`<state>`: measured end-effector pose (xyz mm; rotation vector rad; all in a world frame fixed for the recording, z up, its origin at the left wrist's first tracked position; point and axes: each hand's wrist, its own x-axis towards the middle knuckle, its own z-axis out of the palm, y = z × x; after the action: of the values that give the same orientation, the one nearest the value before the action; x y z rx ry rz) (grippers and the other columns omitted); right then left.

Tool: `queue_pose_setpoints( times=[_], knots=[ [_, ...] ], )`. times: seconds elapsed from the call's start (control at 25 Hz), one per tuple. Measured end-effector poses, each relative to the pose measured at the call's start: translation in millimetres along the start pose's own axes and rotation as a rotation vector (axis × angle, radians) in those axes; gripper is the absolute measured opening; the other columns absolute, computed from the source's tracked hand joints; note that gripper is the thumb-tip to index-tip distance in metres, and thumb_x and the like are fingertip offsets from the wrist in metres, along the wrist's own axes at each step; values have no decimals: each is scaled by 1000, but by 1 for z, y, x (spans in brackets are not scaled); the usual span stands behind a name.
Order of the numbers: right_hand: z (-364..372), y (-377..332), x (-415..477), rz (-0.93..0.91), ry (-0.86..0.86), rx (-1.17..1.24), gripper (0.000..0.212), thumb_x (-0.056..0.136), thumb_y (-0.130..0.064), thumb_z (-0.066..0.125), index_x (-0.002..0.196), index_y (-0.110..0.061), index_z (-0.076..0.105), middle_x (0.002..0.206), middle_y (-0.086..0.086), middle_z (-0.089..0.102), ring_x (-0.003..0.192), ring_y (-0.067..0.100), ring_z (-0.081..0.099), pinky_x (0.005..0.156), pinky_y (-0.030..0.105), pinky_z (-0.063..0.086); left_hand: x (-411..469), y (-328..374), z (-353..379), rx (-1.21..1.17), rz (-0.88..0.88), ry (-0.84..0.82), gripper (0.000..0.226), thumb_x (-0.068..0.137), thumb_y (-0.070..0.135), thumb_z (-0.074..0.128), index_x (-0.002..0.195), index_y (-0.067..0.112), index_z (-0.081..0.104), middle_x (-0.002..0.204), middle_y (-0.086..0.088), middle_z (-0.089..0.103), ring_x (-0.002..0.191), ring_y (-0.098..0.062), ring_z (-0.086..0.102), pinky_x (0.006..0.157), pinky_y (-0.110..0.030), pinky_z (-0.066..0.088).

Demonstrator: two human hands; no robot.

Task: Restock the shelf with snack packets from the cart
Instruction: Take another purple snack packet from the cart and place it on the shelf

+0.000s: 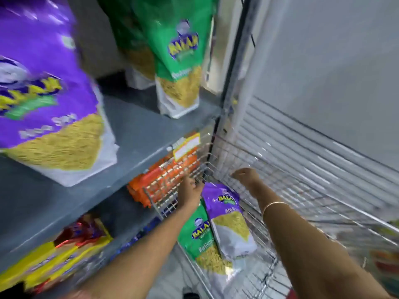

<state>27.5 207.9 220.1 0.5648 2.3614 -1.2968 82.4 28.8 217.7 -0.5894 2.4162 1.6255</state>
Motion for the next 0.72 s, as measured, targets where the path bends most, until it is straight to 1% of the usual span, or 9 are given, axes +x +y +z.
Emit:
queue_pose_setpoints(
  times=[0.08,0.12,0.2,0.28,0.4,0.48,0.56,0.64,0.72],
  knots=[
    [5,67,22,207,-4,4,43,85,-29,56,112,5,58,88,13,56,73,21,54,59,26,40,20,-36,53,-16,-323,-172,34,85,24,58,110,1,57,92,-18,64,102,-36,61,75,-28,52],
    [9,97,31,275,8,-1,46,86,-31,54,114,7,56,98,19,59,86,26,59,68,30,42,28,-59,76,-31,-453,-212,43,84,29,59,116,1,55,113,-21,63,111,-35,58,90,-36,52],
    [20,147,44,352,48,-20,51,86,-32,54,117,9,53,117,26,59,110,32,56,83,35,41,39,-95,109,-14,-612,-252,54,78,38,64,117,0,56,127,-21,57,116,-32,55,100,-44,46],
    [31,182,56,381,26,23,41,87,-27,54,108,9,58,104,17,61,98,25,56,80,33,41,50,-126,136,-67,-683,-276,53,72,41,70,106,2,63,123,-19,62,107,-26,59,95,-37,46],
    [44,205,66,471,-117,221,33,87,-25,55,59,-8,52,51,4,50,52,16,45,50,23,36,60,-150,161,-229,-700,-299,31,62,27,79,83,7,67,105,-20,69,87,-22,62,78,-26,52],
    [47,207,65,504,-235,296,34,82,-32,61,56,-13,49,34,-6,47,36,9,42,38,16,35,60,-151,169,-312,-720,-331,22,66,14,77,85,8,66,105,-19,68,89,-23,60,85,-30,54],
    [48,213,64,487,-349,373,22,76,-30,68,68,-10,60,38,-6,59,39,7,53,41,15,46,56,-152,169,-338,-755,-342,37,65,12,78,100,7,65,107,-17,67,94,-24,59,88,-40,53],
    [48,213,58,433,-457,490,24,72,-24,71,86,-5,65,59,0,71,54,12,64,56,23,56,50,-152,160,-325,-764,-320,37,69,7,75,104,3,64,103,-19,69,92,-23,58,87,-40,51],
    [49,204,50,346,-519,578,27,72,-14,68,97,-5,64,75,3,75,67,17,68,66,29,58,42,-141,142,-345,-735,-317,23,69,-4,71,92,0,67,79,-13,75,83,-23,59,84,-41,51]
  ],
)
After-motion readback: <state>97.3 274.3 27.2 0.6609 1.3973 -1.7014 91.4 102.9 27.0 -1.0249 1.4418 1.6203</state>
